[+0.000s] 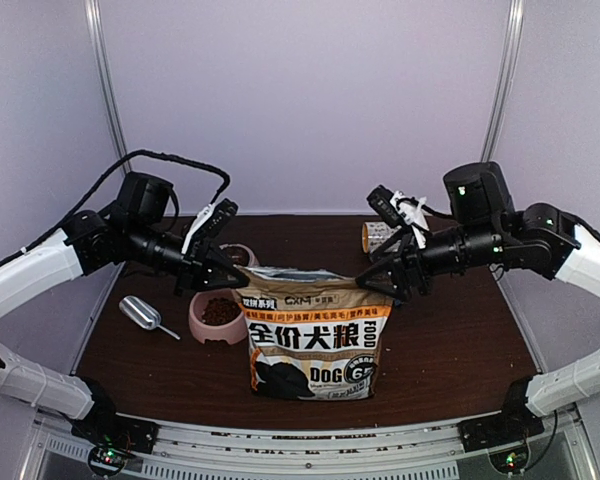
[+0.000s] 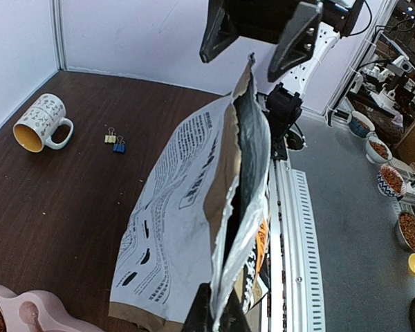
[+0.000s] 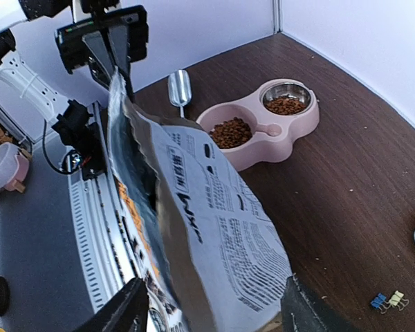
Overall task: Serve the pet food
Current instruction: Close the pet food bag at the center of the board, then press the seal on the pet food bag.
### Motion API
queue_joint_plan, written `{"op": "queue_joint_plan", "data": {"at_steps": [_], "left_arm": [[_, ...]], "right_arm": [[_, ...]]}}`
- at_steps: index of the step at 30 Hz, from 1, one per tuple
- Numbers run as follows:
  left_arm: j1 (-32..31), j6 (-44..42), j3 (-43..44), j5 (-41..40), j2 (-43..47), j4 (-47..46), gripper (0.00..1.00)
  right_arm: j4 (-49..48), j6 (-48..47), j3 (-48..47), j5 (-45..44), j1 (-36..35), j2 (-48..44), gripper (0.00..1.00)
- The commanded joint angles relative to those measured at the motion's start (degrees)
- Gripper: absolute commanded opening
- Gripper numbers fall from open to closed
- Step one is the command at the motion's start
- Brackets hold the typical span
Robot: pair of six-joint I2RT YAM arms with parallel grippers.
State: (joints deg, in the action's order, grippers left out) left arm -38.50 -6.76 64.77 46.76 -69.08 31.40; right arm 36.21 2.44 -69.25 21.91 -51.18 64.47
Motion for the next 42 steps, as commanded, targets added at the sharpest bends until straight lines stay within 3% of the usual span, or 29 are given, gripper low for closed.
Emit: {"op": "queue_joint_plan", "data": {"at_steps": [1, 5, 10, 15, 16, 19, 21, 25, 26, 29, 32, 35, 42], "left_arm": [[0.8, 1.6, 1.5, 3.0, 0.2, -4.7, 0.0], [0.7, 2.9, 0.9, 3.0, 1.0, -6.5, 0.0], [0.7, 3.2, 3.5, 3.5, 0.3, -4.6, 0.0], [0.7, 3.3, 9.3, 3.9, -1.5, 1.4, 0.0], [0.7, 3.8, 10.8, 4.0, -2.0, 2.7, 0.0], [0.7, 6.9, 14.4, 6.7, -3.2, 3.9, 0.0], [0.7, 8.6, 15.5, 9.2, -3.2, 3.0, 0.0], [0.7, 10.5, 13.3, 10.1, -1.3, -2.0, 0.0], [0.7, 10.1, 11.8, 9.8, -0.8, -3.2, 0.1], [0.7, 8.3, 6.3, 8.1, 0.5, -7.0, 0.58], [0.6, 4.7, 2.2, 4.4, 0.0, -7.8, 0.83], [-0.4, 1.4, -0.1, 0.8, -1.1, -7.2, 0.92], [-3.8, 0.5, -0.8, -1.7, -2.4, -10.0, 0.95]], "right_arm": [[6.5, -4.1, -9.0, -4.3, -5.4, 5.6, 0.71], [8.3, -7.2, -16.6, -7.5, -9.1, 12.3, 0.77], [11.9, -11.0, -25.7, -12.5, -11.7, 22.3, 0.77], [15.4, -13.8, -31.9, -13.7, -12.7, 29.6, 0.7], [16.2, -14.4, -32.8, -13.9, -13.0, 30.1, 0.64], [16.3, -14.3, -32.3, -16.9, -13.0, 29.9, 0.22], [15.4, -14.1, -30.9, -17.9, -12.6, 28.5, 0.02], [12.7, -12.7, -27.9, -12.8, -10.3, 25.2, 0.0], [12.3, -12.3, -27.3, -9.8, -9.6, 24.6, 0.0], [10.9, -12.0, -25.7, -1.7, -7.8, 23.0, 0.0], [10.2, -11.8, -25.3, 4.7, -6.5, 22.1, 0.0], [9.8, -11.7, -24.9, 8.3, -5.5, 21.3, 0.0], [8.6, -11.1, -24.1, 12.6, -4.2, 20.8, 0.0]]}}
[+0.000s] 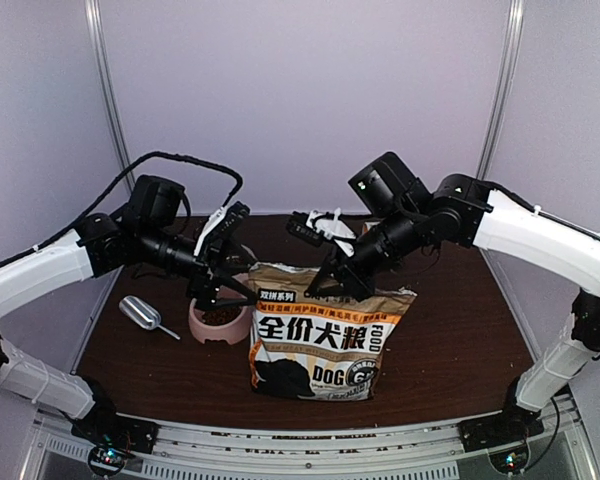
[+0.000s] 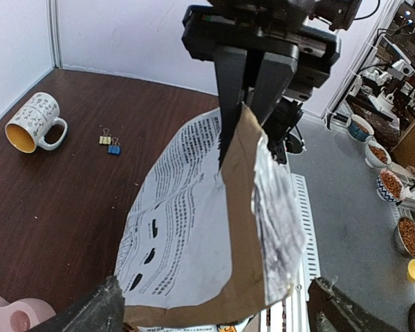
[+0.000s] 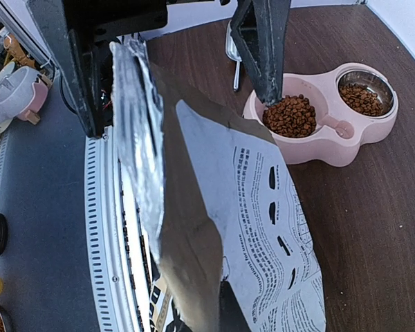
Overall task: Serve the pet food
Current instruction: Press the seal on the pet food bag.
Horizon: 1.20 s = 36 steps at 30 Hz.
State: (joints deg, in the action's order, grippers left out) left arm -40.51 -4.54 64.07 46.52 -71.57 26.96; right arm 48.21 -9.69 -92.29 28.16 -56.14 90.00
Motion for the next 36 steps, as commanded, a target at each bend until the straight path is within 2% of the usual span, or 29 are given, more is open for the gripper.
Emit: {"op": "queue_joint_plan", "data": {"at_steps": [1, 4, 8, 11, 15, 17, 20, 27, 33, 36], "left_arm": [[-2.2, -1.4, -0.2, -1.8, -0.1, -6.4, 0.95], [-2.8, -0.4, -0.6, -3.2, -1.1, -7.4, 0.89], [-3.3, 0.0, -0.9, -3.1, -2.3, -7.3, 0.69], [-4.4, -0.2, -1.3, -4.5, -2.5, -7.2, 0.66], [-5.8, -1.4, -1.2, -7.9, -2.4, -5.6, 0.4], [-6.0, -1.9, -1.1, -9.0, -2.1, -5.2, 0.2], [-6.0, -1.9, -1.5, -9.8, -1.1, -5.8, 0.0], [-6.0, -1.3, -2.3, -9.1, -0.2, -7.3, 0.0], [-5.9, 0.0, -3.0, -7.8, 0.1, -9.1, 0.0], [-5.9, 0.4, -3.0, -7.6, 0.0, -9.3, 0.0]], "right_arm": [[-3.4, 1.0, -1.1, 6.4, 0.8, -4.5, 0.0], [-3.2, 1.0, -1.6, 6.6, 0.8, -4.0, 0.0], [-2.6, 1.1, -2.5, 6.1, 0.9, -3.1, 0.0], [-2.5, 1.3, -3.0, 5.2, 0.8, -2.6, 0.0], [-2.5, 1.4, -3.7, 4.0, 0.5, -1.8, 0.0], [-1.9, 1.2, -4.3, 2.6, -0.1, -1.1, 0.0], [-1.0, 0.6, -5.7, 0.3, -1.3, 0.1, 0.06], [-0.5, -0.4, -8.4, -4.8, -3.2, 3.5, 0.31], [-0.4, -0.8, -9.7, -7.4, -4.3, 5.9, 0.42], [-1.2, -0.8, -9.6, -9.4, -4.9, 6.2, 0.41]]}}
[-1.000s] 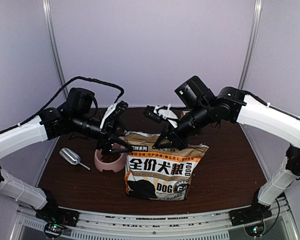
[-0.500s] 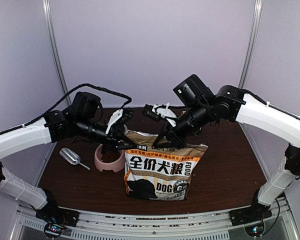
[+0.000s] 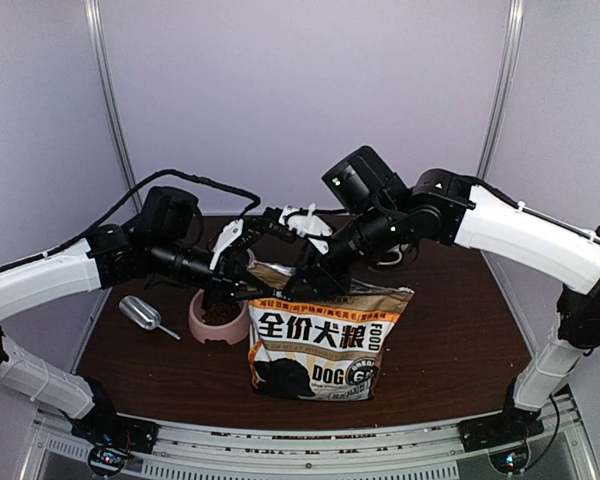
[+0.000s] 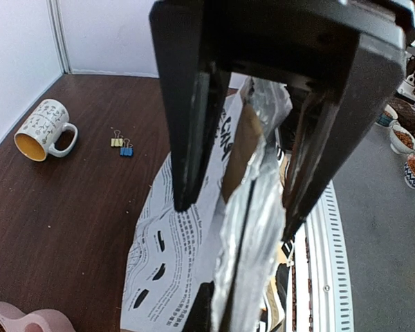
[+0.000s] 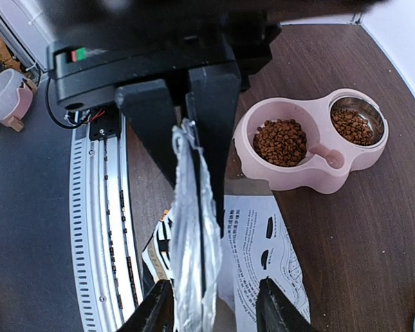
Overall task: Serve the pet food
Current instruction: Press the seal on the pet food bag.
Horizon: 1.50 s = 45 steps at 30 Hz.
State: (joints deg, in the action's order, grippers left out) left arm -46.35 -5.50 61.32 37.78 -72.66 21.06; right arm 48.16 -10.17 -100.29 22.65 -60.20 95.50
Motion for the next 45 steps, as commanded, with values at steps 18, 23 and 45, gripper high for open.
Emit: {"op": "queue_joint_plan", "data": {"at_steps": [18, 23, 45], "left_arm": [[0.0, 7.1, -0.5, 3.8, 2.4, -11.7, 0.0], [2.1, 8.9, -3.4, 2.8, 4.5, -14.1, 0.0], [5.6, 8.6, -5.0, 2.3, 7.1, -13.4, 0.0]], "right_arm": [[-1.4, -0.5, 2.3, -11.7, -1.3, -3.1, 0.12], [1.1, -0.3, 7.9, -16.3, -1.1, -7.0, 0.17], [8.1, 4.6, 23.1, -32.3, 0.6, -23.3, 0.0]]}}
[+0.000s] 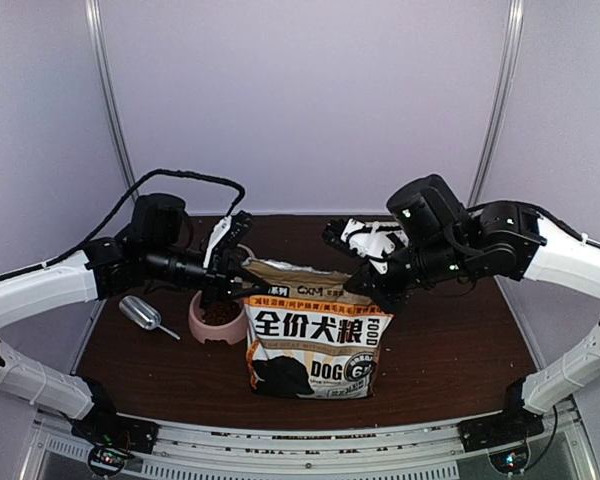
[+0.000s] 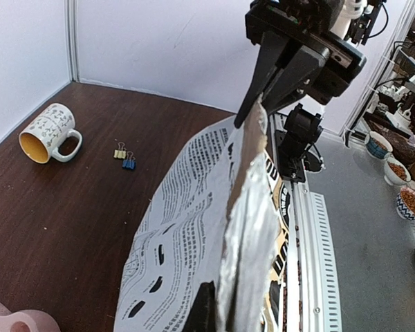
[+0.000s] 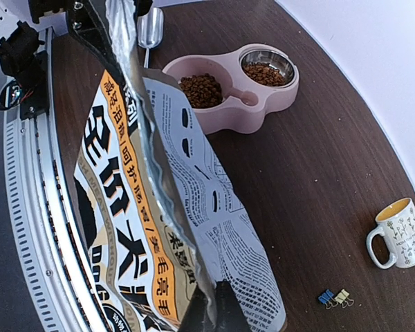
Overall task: Serve the pet food
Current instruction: Press the seal on the pet food bag.
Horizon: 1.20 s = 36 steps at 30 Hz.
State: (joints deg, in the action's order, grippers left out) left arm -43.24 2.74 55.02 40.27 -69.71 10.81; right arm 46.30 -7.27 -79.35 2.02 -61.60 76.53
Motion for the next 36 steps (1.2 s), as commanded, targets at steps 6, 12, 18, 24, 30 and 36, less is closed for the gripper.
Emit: {"op": "queue_joint_plan", "data": {"at_steps": [6, 12, 18, 24, 30, 36], "left_arm": [[2.5, 0.5, 1.4, 0.4, 4.1, -3.2, 0.0], [2.5, 0.5, 1.4, 0.5, 4.1, -3.1, 0.0], [2.6, 0.9, 2.9, 0.1, 4.8, 0.2, 0.51], [2.6, 8.9, -0.4, -6.0, 11.6, -2.2, 0.77], [2.6, 20.7, -3.8, -9.4, 17.1, -5.6, 0.81], [2.5, 20.8, -5.4, -11.7, 19.1, -4.2, 0.84]], "right_arm": [[12.6, 3.3, 3.2, -14.0, 2.1, -7.0, 0.05], [12.0, 4.2, 4.0, -13.0, 2.2, -9.1, 0.0], [6.3, 4.7, -0.8, -2.3, 2.2, -8.9, 0.62], [-1.1, 3.0, -4.4, 1.1, -0.6, -5.0, 0.72], [-4.0, -0.9, -9.3, -0.6, -4.3, 3.5, 0.79], [-5.2, -4.0, -14.7, -0.3, -5.4, 10.6, 0.82]]}}
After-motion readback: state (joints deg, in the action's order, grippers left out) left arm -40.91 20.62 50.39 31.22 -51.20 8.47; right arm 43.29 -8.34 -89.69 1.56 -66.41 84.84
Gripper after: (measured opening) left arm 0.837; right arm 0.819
